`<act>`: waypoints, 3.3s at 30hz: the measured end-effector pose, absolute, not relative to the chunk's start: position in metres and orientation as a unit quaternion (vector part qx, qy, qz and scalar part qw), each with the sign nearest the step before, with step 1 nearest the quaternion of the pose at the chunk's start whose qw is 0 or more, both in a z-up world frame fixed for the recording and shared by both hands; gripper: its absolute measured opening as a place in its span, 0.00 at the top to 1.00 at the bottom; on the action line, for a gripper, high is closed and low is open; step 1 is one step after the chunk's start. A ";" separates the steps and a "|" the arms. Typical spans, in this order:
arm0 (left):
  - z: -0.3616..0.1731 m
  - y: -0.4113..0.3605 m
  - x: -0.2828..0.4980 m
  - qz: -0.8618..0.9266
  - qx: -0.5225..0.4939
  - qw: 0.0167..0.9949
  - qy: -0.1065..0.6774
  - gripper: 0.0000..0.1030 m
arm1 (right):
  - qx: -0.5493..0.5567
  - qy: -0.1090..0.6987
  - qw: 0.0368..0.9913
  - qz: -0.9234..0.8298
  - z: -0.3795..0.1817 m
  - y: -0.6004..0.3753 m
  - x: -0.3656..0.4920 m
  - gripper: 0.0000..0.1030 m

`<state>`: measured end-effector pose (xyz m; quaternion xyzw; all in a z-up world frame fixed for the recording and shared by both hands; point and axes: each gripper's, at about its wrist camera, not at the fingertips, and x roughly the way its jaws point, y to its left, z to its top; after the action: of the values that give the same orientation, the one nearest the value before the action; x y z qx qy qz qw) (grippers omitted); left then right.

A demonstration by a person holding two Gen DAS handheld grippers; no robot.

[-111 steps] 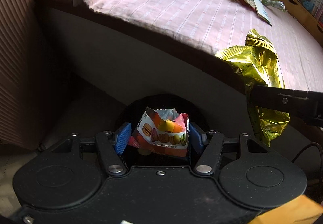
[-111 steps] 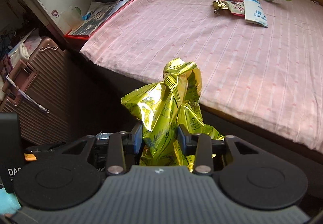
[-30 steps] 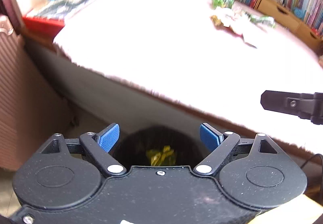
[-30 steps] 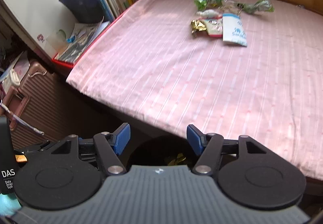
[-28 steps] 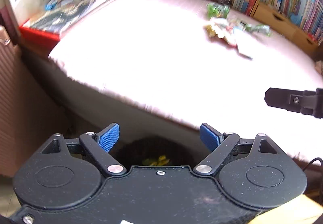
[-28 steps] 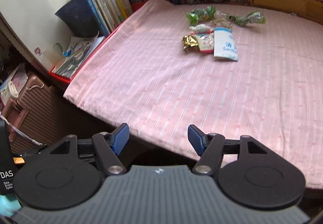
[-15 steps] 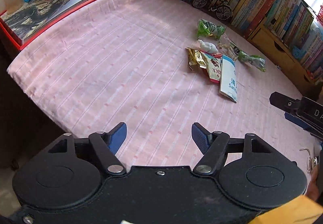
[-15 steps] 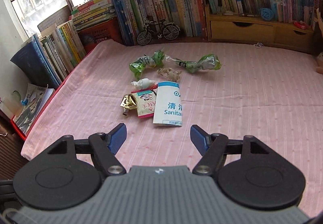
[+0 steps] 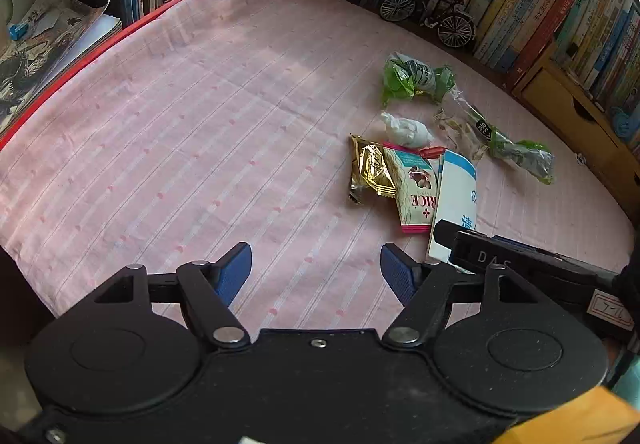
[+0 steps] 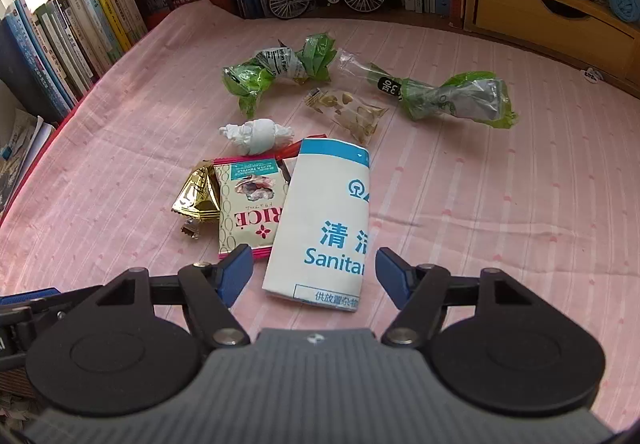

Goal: Collect trash
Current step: 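Return both tools to the remaining litter on the bed, then grasp the white Sanitary tissue pack with the right tool while the left tool grasps the RICE packet, then carry the tissue pack and RICE packet in both tools to the trash bin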

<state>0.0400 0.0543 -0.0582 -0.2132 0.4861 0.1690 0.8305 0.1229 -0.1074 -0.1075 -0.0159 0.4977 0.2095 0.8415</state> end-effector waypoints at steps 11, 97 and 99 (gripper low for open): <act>-0.073 0.031 0.107 0.137 -0.205 0.834 0.494 0.30 | -0.010 0.511 0.845 0.159 -0.111 -0.140 0.142 0.72; -0.059 0.010 0.022 0.193 -0.125 0.849 0.476 0.56 | -0.017 0.524 0.848 0.083 -0.130 -0.138 0.124 0.29; -0.057 0.008 0.021 0.192 -0.127 0.848 0.477 0.56 | -0.019 0.522 0.849 0.082 -0.126 -0.141 0.121 0.44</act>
<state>0.0205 0.0081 -0.0572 -0.1275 0.4768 0.1924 0.8482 0.1212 -0.1413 -0.1263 -0.0187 0.5219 0.0817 0.8489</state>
